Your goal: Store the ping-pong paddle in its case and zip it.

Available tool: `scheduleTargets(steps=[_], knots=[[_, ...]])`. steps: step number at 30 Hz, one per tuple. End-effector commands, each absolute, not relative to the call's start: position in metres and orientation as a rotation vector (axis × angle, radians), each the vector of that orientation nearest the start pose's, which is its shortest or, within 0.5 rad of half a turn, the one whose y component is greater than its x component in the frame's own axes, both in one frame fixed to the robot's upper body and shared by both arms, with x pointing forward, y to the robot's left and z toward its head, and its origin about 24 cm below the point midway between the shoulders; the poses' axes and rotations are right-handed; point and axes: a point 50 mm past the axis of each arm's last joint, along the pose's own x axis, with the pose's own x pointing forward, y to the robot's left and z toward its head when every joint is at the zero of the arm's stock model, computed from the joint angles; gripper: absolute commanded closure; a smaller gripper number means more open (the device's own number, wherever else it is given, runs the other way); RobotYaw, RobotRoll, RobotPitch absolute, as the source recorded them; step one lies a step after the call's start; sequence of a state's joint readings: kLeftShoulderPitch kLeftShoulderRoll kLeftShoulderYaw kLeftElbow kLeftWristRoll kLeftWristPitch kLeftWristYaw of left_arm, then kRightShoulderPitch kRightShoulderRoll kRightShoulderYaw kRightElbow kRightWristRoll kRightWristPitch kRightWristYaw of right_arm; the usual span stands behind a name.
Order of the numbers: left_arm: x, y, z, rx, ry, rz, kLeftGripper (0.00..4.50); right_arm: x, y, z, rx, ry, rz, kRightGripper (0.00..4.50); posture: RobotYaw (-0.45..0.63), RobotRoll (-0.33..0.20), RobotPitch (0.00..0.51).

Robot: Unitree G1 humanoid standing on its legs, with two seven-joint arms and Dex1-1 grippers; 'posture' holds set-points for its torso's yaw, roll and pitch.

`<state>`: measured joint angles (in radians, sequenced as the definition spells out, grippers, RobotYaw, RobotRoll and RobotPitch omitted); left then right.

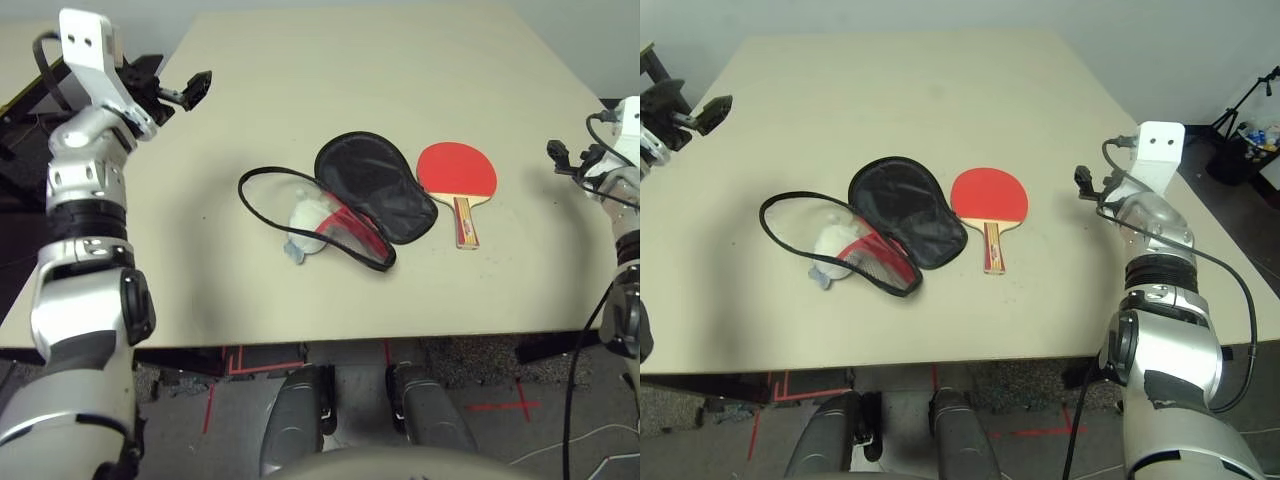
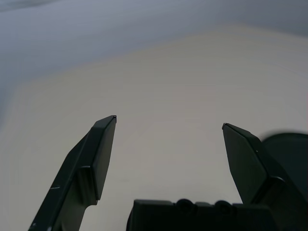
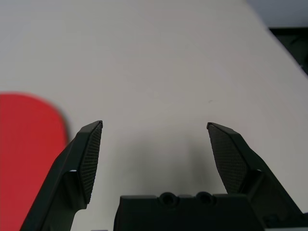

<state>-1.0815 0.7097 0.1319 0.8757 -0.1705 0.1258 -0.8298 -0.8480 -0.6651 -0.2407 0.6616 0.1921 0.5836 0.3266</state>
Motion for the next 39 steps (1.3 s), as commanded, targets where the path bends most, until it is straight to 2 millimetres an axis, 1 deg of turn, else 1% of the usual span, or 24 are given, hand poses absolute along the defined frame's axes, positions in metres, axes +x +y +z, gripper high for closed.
scheduleTargets(steps=[1, 2, 6, 11, 13, 16, 19, 24, 28, 31, 36, 39], knots=[[0.381, 0.261, 0.250, 0.293, -0.010, -0.612, 0.00, 0.350, -0.284, 0.184, -0.030, 0.392, -0.009, 0.02, -0.15, 0.000, 0.092], [0.384, 0.245, 0.248, 0.301, 0.005, -0.691, 0.00, 0.346, -0.273, 0.185, -0.021, 0.439, 0.019, 0.02, -0.15, 0.000, 0.092], [0.388, 0.204, 0.237, 0.308, 0.033, -0.855, 0.00, 0.336, -0.246, 0.188, 0.014, 0.553, 0.059, 0.02, -0.17, 0.000, 0.094], [0.388, 0.173, 0.228, 0.300, 0.029, -0.960, 0.00, 0.323, -0.217, 0.188, 0.052, 0.649, 0.091, 0.02, -0.18, 0.000, 0.104], [0.387, 0.160, 0.222, 0.303, 0.032, -1.000, 0.00, 0.320, -0.209, 0.185, 0.060, 0.674, 0.098, 0.02, -0.17, 0.000, 0.107], [0.385, 0.146, 0.215, 0.297, 0.037, -1.041, 0.00, 0.318, -0.203, 0.179, 0.062, 0.684, 0.104, 0.02, -0.18, 0.000, 0.114], [0.383, 0.137, 0.211, 0.279, 0.039, -1.066, 0.00, 0.318, -0.198, 0.176, 0.059, 0.692, 0.103, 0.02, -0.18, 0.000, 0.117], [0.379, 0.129, 0.204, 0.268, 0.051, -1.094, 0.00, 0.317, -0.190, 0.166, 0.024, 0.731, 0.124, 0.02, -0.17, 0.000, 0.125], [0.377, 0.126, 0.201, 0.265, 0.058, -1.100, 0.00, 0.318, -0.185, 0.161, -0.022, 0.763, 0.138, 0.02, -0.18, 0.000, 0.133], [0.375, 0.124, 0.197, 0.270, 0.069, -1.111, 0.00, 0.318, -0.178, 0.151, -0.093, 0.825, 0.157, 0.02, -0.17, 0.000, 0.137], [0.374, 0.123, 0.199, 0.261, 0.059, -1.108, 0.00, 0.320, -0.171, 0.139, -0.131, 0.867, 0.169, 0.02, -0.16, 0.000, 0.136], [0.374, 0.125, 0.201, 0.256, 0.052, -1.098, 0.00, 0.324, -0.168, 0.128, -0.126, 0.897, 0.157, 0.56, -0.15, 0.000, 0.137]])
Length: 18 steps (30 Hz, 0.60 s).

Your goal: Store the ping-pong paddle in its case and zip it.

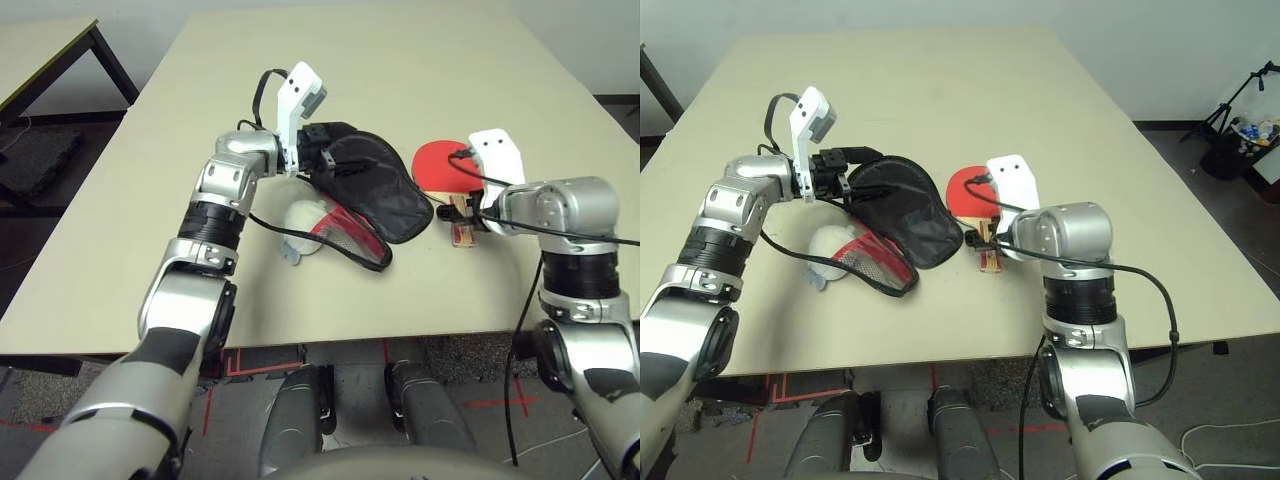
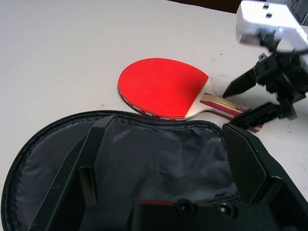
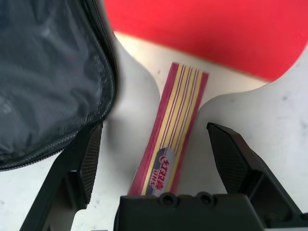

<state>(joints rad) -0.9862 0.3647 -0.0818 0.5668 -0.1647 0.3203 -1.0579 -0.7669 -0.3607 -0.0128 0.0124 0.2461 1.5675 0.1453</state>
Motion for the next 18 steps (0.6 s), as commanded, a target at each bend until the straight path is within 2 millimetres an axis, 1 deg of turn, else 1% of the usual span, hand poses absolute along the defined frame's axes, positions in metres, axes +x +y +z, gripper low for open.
scheduleTargets(steps=[1, 2, 3, 7, 9, 11, 14, 18], knots=[[0.374, 0.125, 0.202, 0.254, 0.051, -1.096, 0.00, 0.325, -0.167, 0.127, -0.124, 0.901, 0.154, 0.90, -0.15, 0.000, 0.137], [0.374, 0.126, 0.202, 0.255, 0.050, -1.093, 0.00, 0.326, -0.167, 0.125, -0.122, 0.903, 0.147, 1.07, -0.15, 0.000, 0.137], [0.374, 0.127, 0.203, 0.257, 0.050, -1.091, 0.00, 0.328, -0.168, 0.124, -0.121, 0.903, 0.139, 1.49, -0.15, 0.000, 0.135], [0.373, 0.131, 0.205, 0.260, 0.044, -1.079, 0.00, 0.333, -0.173, 0.122, -0.118, 0.891, 0.102, 2.71, -0.14, 0.000, 0.133], [0.373, 0.132, 0.206, 0.260, 0.042, -1.074, 0.00, 0.333, -0.174, 0.122, -0.117, 0.890, 0.099, 3.17, -0.13, 0.000, 0.130], [0.373, 0.133, 0.207, 0.260, 0.037, -1.063, 0.00, 0.337, -0.177, 0.124, -0.122, 0.870, 0.079, 3.36, -0.13, 0.000, 0.128], [0.373, 0.135, 0.207, 0.259, 0.034, -1.056, 0.00, 0.343, -0.179, 0.129, -0.121, 0.829, 0.051, 3.36, -0.13, 0.000, 0.126], [0.373, 0.137, 0.208, 0.254, 0.026, -1.043, 0.00, 0.359, -0.174, 0.156, -0.099, 0.687, 0.033, 3.36, -0.13, 0.000, 0.124]])
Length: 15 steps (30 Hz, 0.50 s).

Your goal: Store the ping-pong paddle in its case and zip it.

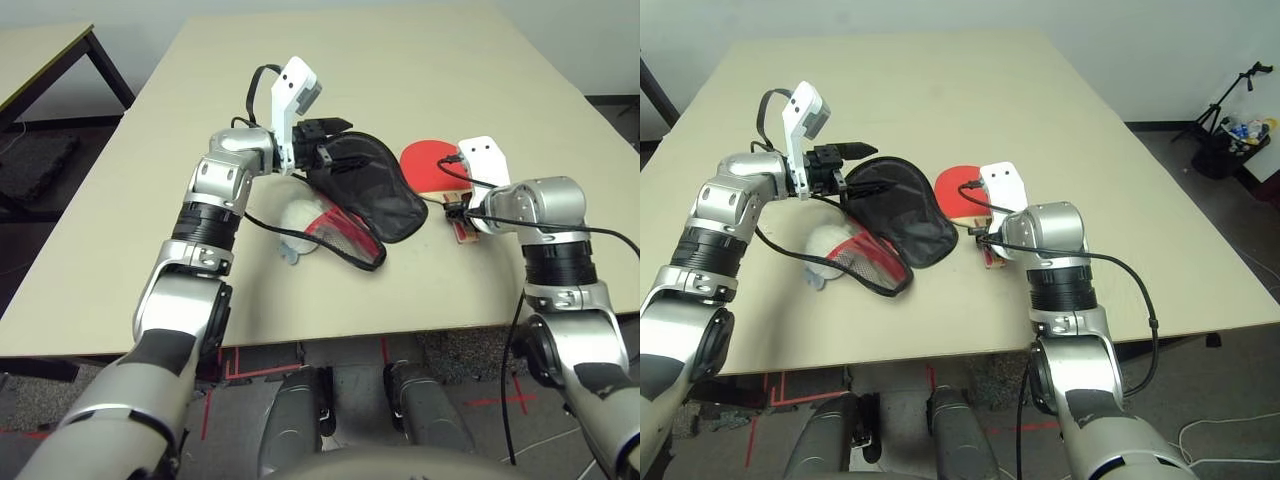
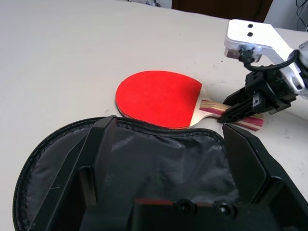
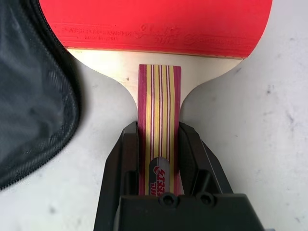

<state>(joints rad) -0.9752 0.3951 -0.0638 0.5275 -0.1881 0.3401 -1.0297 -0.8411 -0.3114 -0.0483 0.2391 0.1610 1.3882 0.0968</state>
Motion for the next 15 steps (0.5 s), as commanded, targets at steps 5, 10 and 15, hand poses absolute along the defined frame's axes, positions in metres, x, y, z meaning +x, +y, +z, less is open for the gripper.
scheduleTargets(steps=[5, 10, 15], knots=[[0.374, 0.137, 0.210, 0.246, 0.015, -1.035, 0.00, 0.368, -0.149, 0.178, -0.088, 0.613, 0.114, 3.36, -0.13, 0.000, 0.126], [0.375, 0.139, 0.219, 0.240, -0.010, -1.013, 0.00, 0.364, -0.110, 0.193, -0.114, 0.600, 0.262, 3.36, -0.13, 0.000, 0.128], [0.376, 0.148, 0.228, 0.246, -0.035, -0.974, 0.00, 0.350, -0.083, 0.194, -0.159, 0.630, 0.384, 3.36, -0.12, 0.000, 0.129]])
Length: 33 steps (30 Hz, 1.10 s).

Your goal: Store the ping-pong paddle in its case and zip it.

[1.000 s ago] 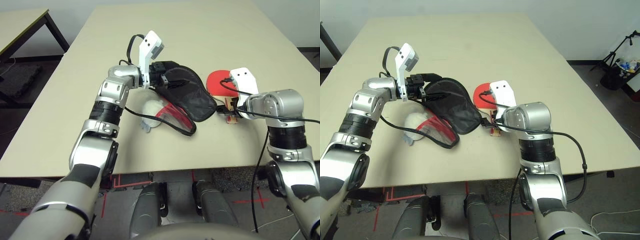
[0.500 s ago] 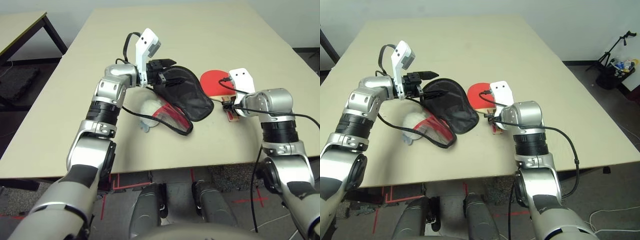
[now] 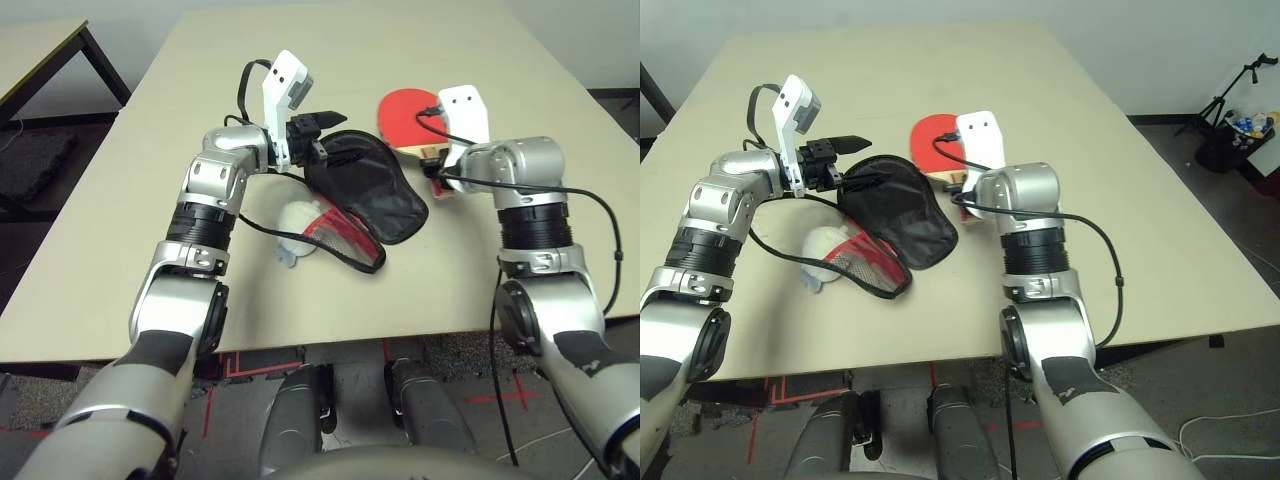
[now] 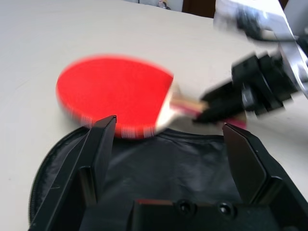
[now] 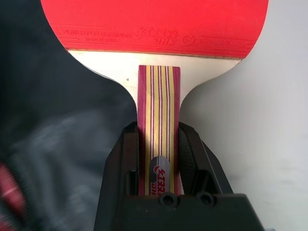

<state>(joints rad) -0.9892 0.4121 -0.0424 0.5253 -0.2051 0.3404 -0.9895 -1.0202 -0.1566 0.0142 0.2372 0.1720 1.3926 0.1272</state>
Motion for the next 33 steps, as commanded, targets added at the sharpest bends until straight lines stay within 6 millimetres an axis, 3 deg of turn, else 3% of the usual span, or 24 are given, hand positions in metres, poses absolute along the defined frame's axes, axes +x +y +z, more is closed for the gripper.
scheduleTargets(steps=[1, 9, 23, 32, 33], knots=[[0.376, 0.151, 0.230, 0.248, -0.040, -0.965, 0.00, 0.348, -0.080, 0.194, -0.164, 0.632, 0.400, 3.36, -0.12, 0.000, 0.129], [0.375, 0.167, 0.238, 0.256, -0.052, -0.910, 0.00, 0.339, -0.069, 0.187, -0.212, 0.661, 0.474, 3.36, -0.06, 0.000, 0.125], [0.369, 0.196, 0.257, 0.292, -0.082, -0.812, 0.00, 0.347, -0.077, 0.150, -0.262, 0.751, 0.467, 3.36, -0.01, 0.000, 0.123], [0.368, 0.230, 0.275, 0.323, -0.082, -0.708, 0.00, 0.348, -0.074, 0.138, -0.250, 0.789, 0.507, 3.36, 0.01, 0.000, 0.118], [0.367, 0.233, 0.274, 0.328, -0.075, -0.699, 0.00, 0.348, -0.073, 0.138, -0.250, 0.788, 0.518, 3.01, 0.01, 0.000, 0.117]])
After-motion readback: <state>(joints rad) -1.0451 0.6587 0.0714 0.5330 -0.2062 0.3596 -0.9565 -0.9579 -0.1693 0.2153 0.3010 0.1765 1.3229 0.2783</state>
